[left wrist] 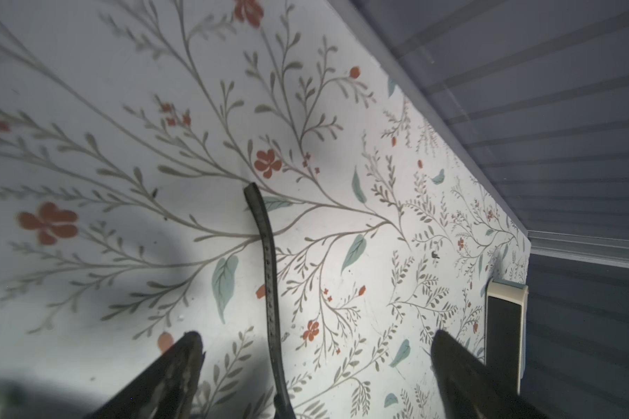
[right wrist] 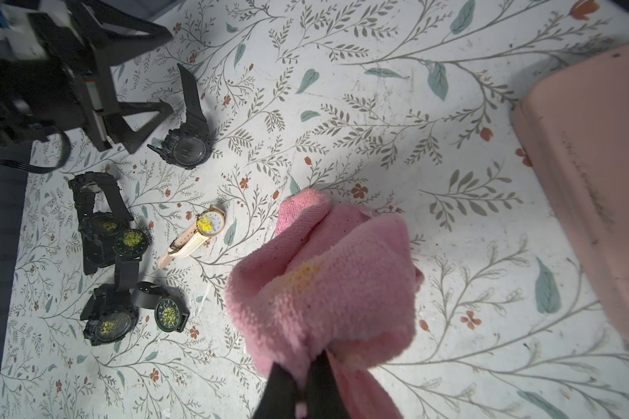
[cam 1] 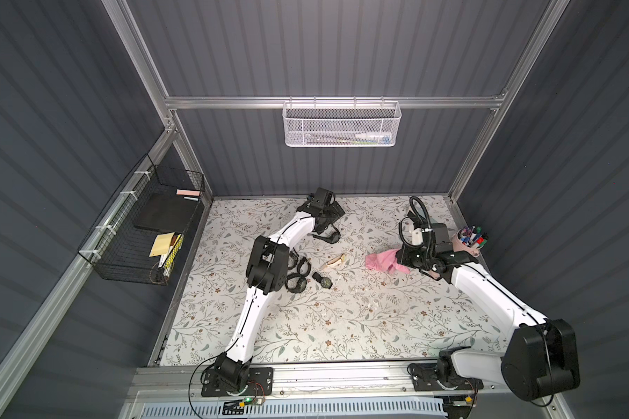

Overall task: Wipe the watch dial
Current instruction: Place the watch at the center of the board, then adjust the watch at the center of the board.

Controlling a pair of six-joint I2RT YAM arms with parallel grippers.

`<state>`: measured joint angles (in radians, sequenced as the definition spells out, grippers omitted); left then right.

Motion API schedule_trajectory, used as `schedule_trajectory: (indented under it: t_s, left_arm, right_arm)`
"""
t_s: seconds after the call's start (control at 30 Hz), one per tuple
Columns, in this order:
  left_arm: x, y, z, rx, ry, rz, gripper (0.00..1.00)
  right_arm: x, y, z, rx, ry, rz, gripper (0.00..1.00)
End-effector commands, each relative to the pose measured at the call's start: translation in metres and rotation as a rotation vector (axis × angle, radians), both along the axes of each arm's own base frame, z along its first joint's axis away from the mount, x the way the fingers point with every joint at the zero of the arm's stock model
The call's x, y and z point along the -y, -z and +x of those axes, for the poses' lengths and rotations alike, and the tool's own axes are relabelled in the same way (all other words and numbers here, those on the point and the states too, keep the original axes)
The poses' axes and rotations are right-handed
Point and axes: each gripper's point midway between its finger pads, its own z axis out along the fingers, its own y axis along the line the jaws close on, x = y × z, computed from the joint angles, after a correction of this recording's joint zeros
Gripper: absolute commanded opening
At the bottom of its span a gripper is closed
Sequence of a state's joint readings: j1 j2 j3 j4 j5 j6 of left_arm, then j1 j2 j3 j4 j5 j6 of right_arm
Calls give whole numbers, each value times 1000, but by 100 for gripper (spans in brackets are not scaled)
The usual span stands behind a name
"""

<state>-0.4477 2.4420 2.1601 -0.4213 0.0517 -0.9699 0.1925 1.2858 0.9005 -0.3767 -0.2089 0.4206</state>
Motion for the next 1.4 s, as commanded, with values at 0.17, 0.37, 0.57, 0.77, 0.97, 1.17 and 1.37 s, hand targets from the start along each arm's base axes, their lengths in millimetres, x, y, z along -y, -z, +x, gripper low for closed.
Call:
schedule_trajectory:
  t_s: [0.17, 0.37, 0.57, 0.77, 0.97, 1.17, 1.37]
  left_arm:
    - [-51, -87, -45, 144, 101, 256, 100]
    - [-90, -92, -82, 123, 166, 427, 99]
    - [-150, -52, -116, -31, 149, 519, 96]
    - [-189, -31, -136, -92, 96, 471, 89]
    - [-223, -10, -140, -168, 88, 576, 85]
    - [-237, 13, -153, -243, 18, 465, 81]
    - [-215, -1, -141, -239, -140, 202, 86]
  right_arm:
    - [-2, -4, -2, -50, -35, -21, 2]
    - [-14, 0, -5, -89, -77, -22, 3]
    - [-35, 3, -7, -100, -145, -32, 3]
    - [-51, 8, -3, -108, -188, -20, 3]
    - [-56, 17, -1, -126, -213, -16, 4]
    - [-60, 28, 3, -154, -242, -20, 4]
    - [-69, 35, 6, -195, -283, 3, 5]
